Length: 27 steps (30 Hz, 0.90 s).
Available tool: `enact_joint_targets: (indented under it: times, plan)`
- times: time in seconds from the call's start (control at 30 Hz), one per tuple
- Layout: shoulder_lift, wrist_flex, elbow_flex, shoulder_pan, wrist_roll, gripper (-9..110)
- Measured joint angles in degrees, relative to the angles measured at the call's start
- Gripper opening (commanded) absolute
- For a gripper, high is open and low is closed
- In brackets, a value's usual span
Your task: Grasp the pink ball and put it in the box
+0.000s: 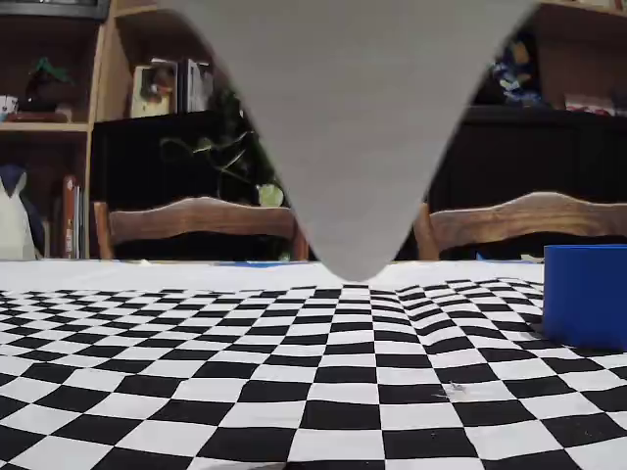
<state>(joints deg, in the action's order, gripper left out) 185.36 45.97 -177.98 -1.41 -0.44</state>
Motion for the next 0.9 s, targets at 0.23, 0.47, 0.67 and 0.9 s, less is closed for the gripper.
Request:
enact_joint_targets:
  times: [0.23, 0.47, 0.67, 0.9]
  plan:
    - [0.0, 0.0, 0.0, 0.0, 0.0, 0]
    - [0.0, 0.0, 0.0, 0.0, 0.0, 0]
    - [0.0, 0.0, 0.0, 0.0, 0.0, 0]
    - [-0.1, -1.1, 0.0, 0.0, 0.0, 0]
